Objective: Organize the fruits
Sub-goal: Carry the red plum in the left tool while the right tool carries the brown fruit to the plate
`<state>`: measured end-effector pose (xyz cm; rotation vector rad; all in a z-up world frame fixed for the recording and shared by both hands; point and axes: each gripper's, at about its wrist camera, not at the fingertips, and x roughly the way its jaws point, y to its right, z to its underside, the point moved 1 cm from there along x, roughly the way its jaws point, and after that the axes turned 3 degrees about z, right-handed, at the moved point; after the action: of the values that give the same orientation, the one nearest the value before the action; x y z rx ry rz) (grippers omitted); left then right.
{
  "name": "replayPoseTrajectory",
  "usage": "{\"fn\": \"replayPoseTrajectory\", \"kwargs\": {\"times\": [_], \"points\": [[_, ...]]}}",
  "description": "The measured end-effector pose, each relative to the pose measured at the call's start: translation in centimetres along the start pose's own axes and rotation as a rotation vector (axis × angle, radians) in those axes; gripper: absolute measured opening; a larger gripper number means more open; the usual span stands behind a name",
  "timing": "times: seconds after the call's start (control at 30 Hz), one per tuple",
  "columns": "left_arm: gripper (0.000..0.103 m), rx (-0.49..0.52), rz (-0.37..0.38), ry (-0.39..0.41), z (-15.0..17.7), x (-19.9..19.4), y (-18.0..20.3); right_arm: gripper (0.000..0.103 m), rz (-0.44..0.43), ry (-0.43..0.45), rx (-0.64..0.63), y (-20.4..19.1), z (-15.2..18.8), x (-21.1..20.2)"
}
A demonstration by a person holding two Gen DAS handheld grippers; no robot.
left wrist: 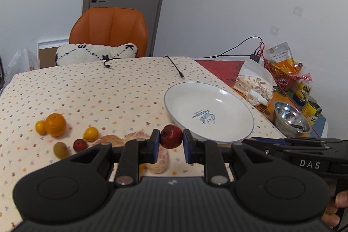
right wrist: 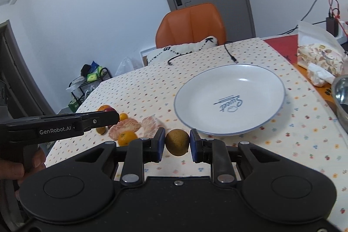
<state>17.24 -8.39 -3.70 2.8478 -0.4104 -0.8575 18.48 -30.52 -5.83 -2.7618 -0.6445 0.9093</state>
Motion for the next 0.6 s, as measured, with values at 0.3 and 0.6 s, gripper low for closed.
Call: {"fn": "replayPoseTrajectory", "kwargs": {"times": [0.3, 0.6], "points": [[0.021, 0.030, 0.044, -0.001, -1.0, 2.1, 2.8, 0.023, 0.038, 0.019, 0.030, 2.5, -0.4, -0.2], [0.021, 0.042, 0.059, -0.022, -1.7, 4.9, 4.1, 0.023, 0.058, 0.021, 0.053, 4.4, -0.9, 0.7]]}}
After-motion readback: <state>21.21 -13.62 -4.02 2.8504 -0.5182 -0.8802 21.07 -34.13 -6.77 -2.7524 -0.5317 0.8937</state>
